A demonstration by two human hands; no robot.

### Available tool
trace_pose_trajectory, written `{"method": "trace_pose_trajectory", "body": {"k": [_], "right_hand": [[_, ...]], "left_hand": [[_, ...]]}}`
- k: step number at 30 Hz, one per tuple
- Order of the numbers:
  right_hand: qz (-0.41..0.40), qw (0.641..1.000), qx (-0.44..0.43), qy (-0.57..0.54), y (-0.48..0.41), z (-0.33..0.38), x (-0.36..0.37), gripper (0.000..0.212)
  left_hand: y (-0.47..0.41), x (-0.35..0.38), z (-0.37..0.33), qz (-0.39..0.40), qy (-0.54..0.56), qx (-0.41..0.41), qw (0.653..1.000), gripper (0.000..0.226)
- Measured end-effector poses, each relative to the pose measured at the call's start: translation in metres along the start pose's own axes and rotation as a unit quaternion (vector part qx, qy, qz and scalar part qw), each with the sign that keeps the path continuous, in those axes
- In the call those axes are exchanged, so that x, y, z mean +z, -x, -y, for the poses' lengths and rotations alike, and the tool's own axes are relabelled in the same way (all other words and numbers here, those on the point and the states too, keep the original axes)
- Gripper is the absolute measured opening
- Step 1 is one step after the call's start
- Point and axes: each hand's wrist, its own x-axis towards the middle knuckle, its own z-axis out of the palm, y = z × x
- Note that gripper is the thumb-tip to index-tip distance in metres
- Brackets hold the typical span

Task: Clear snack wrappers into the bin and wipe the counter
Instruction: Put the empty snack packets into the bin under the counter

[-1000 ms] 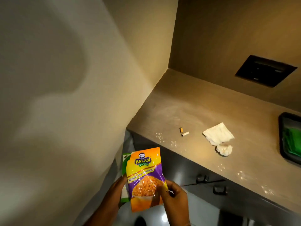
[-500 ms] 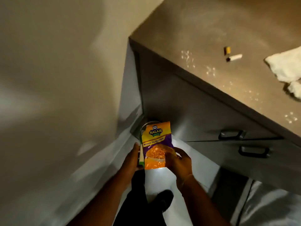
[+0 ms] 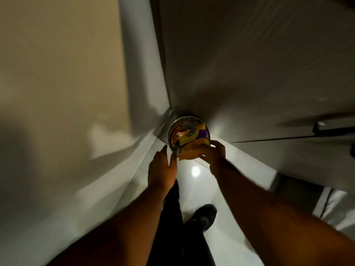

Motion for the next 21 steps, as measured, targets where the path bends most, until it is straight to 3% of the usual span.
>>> {"method": "trace_pose_trajectory", "body": {"k": [2, 5, 7, 12, 17, 19, 21], "right_hand": [[0.005, 0.999, 0.007, 0.041, -0.016, 0.000, 0.006, 0.028], [-0.027, 0.994, -0.009, 0.102, -0.073, -0.027, -0.002, 0.044], [-0.074, 0.991, -0.030, 0.105, -0.083, -0.037, -0.007, 0.043], [-0.068, 0.973, -0.157, 0.152, 0.092, 0.023, -0.008, 0.013], [-0.006, 0.938, -0.316, 0.142, 0.244, 0.077, -0.031, 0.010], [-0.006, 0.905, -0.404, 0.137, 0.293, 0.110, -0.041, 0.010], [-0.028, 0.848, -0.509, 0.145, 0.342, 0.149, -0.055, 0.012]], "left_hand": [[-0.002, 0.001, 0.002, -0.001, -0.055, 0.025, 0.998, 0.073], [0.001, -0.003, -0.007, -0.020, -0.099, 0.064, 0.993, 0.072], [0.008, -0.009, -0.014, -0.040, -0.112, 0.101, 0.988, 0.072], [0.047, -0.033, -0.027, -0.032, -0.178, 0.169, 0.969, 0.086], [0.102, -0.072, -0.071, -0.071, -0.186, 0.196, 0.960, 0.094], [0.128, -0.090, -0.095, -0.088, -0.178, 0.221, 0.955, 0.089], [0.155, -0.115, -0.118, -0.113, -0.186, 0.264, 0.940, 0.082]]}}
